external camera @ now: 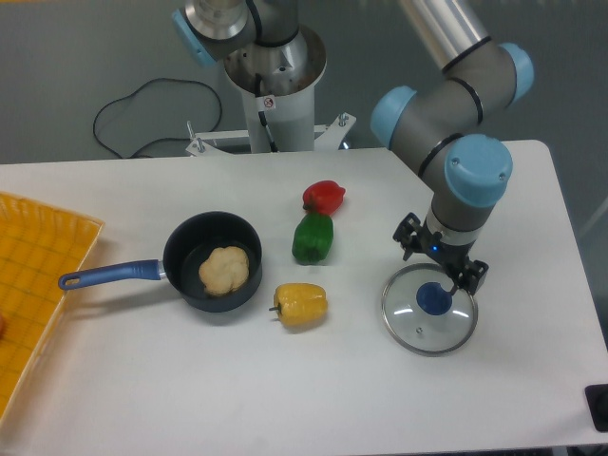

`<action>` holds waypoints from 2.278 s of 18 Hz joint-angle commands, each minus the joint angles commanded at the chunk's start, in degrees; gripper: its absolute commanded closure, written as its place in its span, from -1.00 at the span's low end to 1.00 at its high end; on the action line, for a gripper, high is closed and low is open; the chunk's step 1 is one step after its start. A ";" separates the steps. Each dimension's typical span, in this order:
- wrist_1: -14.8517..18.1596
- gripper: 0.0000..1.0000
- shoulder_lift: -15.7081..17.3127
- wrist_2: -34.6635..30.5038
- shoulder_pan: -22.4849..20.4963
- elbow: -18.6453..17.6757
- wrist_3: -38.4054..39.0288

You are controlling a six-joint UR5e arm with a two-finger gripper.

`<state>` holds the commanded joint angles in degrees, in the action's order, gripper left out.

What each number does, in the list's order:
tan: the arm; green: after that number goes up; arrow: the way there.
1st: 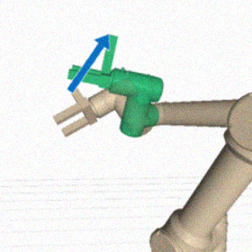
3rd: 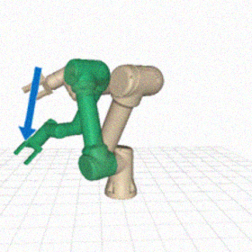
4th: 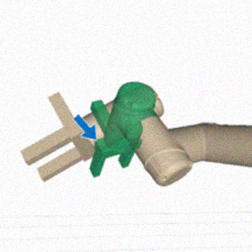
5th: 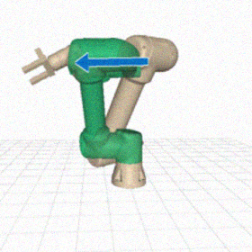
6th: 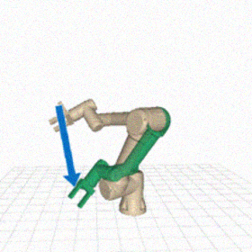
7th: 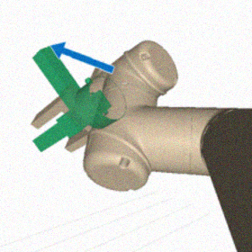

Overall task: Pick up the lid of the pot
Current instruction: 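Move the gripper down over the blue knob of the glass lid, then lower the open gripper around the blue knob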

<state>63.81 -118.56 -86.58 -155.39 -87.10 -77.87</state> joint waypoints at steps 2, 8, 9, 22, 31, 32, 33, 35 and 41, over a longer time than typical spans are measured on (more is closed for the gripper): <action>0.00 -1.00 -0.70 0.09 0.00 0.09 0.00; -0.09 -1.00 -1.85 0.09 0.09 0.00 0.17; -0.17 -1.00 -2.02 0.09 0.17 -0.09 0.09; -3.87 -1.00 -4.05 -0.17 0.09 -0.44 -0.70; -4.22 -1.00 -4.92 -0.17 0.09 -0.35 -0.79; -4.39 -0.99 -5.10 -0.26 0.09 -0.35 -0.79; -5.00 -0.98 -5.19 -0.26 0.09 -0.44 -0.79; -5.80 -0.92 -5.28 -0.35 0.09 -0.53 -0.88; -5.80 -0.62 -5.28 -0.52 0.09 -0.61 -2.37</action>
<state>58.01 -123.84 -87.10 -155.30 -87.71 -80.24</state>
